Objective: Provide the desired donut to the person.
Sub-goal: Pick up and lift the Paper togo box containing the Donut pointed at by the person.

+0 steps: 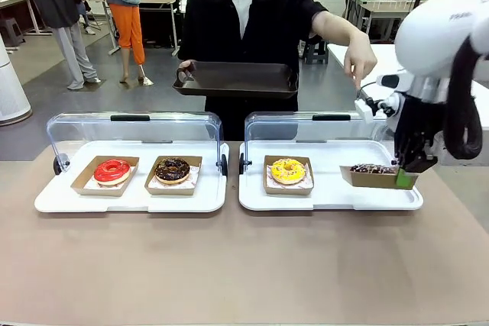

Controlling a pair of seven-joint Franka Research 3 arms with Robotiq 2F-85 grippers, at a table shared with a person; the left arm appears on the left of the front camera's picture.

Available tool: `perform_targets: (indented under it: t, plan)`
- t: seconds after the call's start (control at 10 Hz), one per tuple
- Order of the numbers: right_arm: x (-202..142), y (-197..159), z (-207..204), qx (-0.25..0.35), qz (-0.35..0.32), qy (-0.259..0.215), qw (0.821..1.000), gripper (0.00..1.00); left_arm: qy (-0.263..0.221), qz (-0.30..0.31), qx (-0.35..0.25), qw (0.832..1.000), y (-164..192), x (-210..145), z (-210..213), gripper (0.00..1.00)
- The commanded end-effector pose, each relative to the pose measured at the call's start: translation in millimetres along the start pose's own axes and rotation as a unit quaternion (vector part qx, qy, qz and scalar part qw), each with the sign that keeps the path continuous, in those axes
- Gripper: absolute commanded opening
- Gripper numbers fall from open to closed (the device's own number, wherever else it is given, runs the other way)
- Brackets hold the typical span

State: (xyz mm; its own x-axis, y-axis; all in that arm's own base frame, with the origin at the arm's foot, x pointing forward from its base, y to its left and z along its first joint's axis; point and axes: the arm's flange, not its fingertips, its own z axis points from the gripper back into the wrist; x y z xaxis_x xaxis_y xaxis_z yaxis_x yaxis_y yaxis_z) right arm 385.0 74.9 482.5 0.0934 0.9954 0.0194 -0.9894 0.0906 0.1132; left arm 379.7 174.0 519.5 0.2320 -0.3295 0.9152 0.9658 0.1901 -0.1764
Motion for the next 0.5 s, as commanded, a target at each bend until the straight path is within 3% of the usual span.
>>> perform_targets:
  t: [0.0, 0.2, 0.4]
  plan:
    - [3.4, 36.1, 28.9, -0.029, -0.005, 0.011, 0.999, 0.00, -0.008, -0.007, -0.001, 1.000, -1.1, 1.4, 1.5, 1.00]
    - [14.9, 69.5, 80.5, -0.064, 0.000, 0.012, 0.998, 0.00, -0.008, -0.007, -0.001, 1.000, -1.1, 1.4, 1.5, 1.00]
    - [29.6, 78.9, 123.4, -0.083, 0.002, 0.024, 0.996, 0.00, -0.008, -0.007, -0.001, 1.000, -1.1, 1.4, 1.5, 1.00]
